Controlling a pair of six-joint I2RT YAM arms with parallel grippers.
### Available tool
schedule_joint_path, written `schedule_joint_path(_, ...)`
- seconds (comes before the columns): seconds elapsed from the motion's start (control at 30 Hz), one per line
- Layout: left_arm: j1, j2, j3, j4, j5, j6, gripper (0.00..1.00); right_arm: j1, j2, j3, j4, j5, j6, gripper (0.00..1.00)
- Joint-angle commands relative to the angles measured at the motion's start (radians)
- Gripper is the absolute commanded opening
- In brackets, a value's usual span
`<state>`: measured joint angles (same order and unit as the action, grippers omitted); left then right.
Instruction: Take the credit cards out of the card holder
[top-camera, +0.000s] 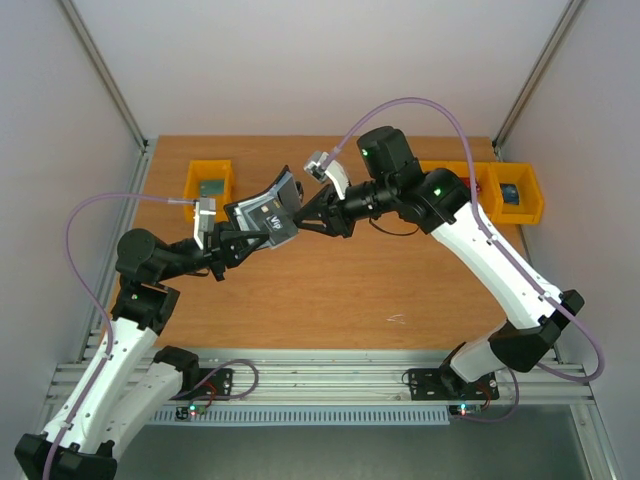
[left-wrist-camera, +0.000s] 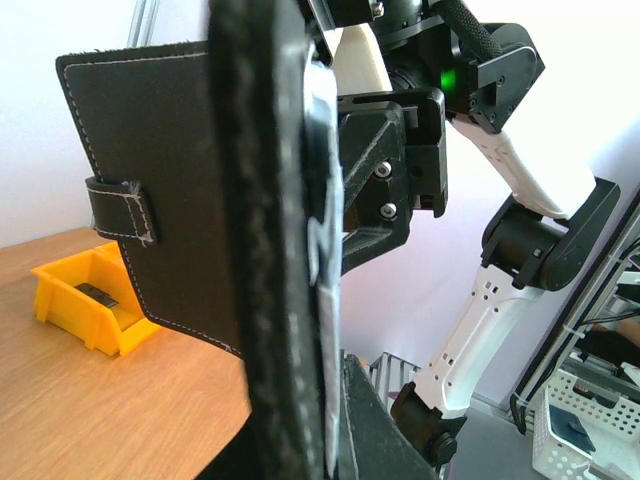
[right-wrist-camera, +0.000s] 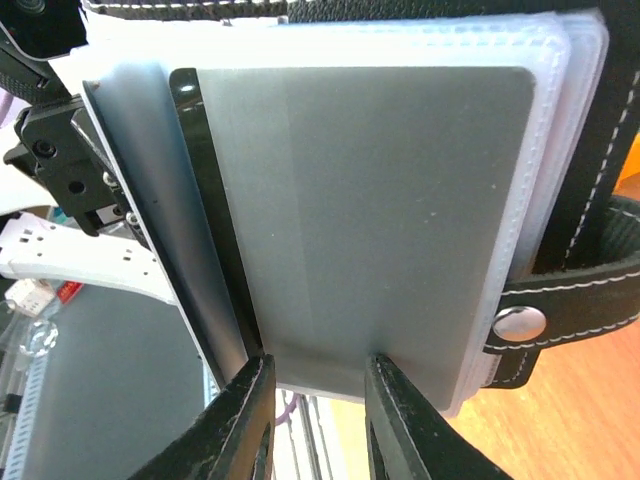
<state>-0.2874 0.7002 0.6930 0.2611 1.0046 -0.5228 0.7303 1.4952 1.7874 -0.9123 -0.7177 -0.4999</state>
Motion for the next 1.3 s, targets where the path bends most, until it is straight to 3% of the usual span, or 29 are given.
schedule_joint_path(0.0, 0.001, -0.011, -0.001, 0.052, 0.000, 0.014, 0.00, 0.002, -0.038, 0.033, -0.034, 0.037, -0.056, 0.25)
schedule_joint_path(0.43, -0.001, -0.010, 0.000, 0.049, 0.003, 0.015, 0.00, 0.001, -0.016, 0.031, -0.004, -0.116, -0.024, 0.32)
schedule_joint_path(0.77, 0.000, -0.010, 0.001, 0.052, 0.003, 0.015, 0.00, 0.004, -0.001, 0.024, 0.007, 0.015, 0.000, 0.17)
schedule_joint_path(1.27, 0.000, -0.008, 0.003, 0.050, -0.001, 0.017, 0.00, 0.007, -0.027, 0.048, -0.054, 0.006, -0.073, 0.25)
